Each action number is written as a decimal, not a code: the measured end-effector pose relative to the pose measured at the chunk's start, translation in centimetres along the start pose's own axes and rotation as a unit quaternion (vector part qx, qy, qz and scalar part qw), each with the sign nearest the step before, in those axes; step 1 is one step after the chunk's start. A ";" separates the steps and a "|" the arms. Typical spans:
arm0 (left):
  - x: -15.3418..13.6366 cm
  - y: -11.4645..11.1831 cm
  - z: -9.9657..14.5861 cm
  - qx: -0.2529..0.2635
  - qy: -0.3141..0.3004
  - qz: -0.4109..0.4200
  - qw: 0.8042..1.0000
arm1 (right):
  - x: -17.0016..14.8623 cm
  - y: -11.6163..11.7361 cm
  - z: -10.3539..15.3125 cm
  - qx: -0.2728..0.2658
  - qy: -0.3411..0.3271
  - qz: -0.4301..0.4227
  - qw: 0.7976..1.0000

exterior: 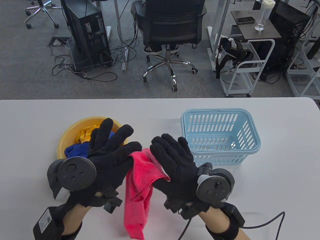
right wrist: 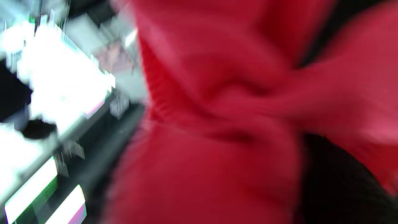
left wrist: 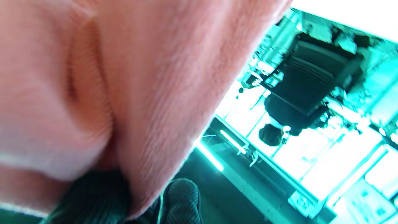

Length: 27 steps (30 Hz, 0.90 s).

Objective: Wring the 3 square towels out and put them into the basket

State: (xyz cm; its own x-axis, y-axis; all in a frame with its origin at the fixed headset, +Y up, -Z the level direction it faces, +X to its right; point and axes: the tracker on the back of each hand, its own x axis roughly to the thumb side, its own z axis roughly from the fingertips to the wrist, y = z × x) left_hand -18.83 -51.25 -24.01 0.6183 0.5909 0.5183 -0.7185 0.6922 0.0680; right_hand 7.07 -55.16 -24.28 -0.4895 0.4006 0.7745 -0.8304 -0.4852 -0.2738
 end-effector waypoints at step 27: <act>-4.5 -5.0 0.9 -0.065 0.048 -0.061 0.995 | -0.9 0.8 -0.3 0.248 0.063 0.096 0.962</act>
State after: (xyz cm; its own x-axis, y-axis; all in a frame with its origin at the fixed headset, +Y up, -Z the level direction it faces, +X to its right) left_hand -18.31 -57.70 -25.93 0.7305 0.5313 0.4291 -0.5923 0.8056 0.0108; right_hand 6.78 -55.68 -25.30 -0.6751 0.3429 0.6531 -0.5079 -0.8582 -0.0745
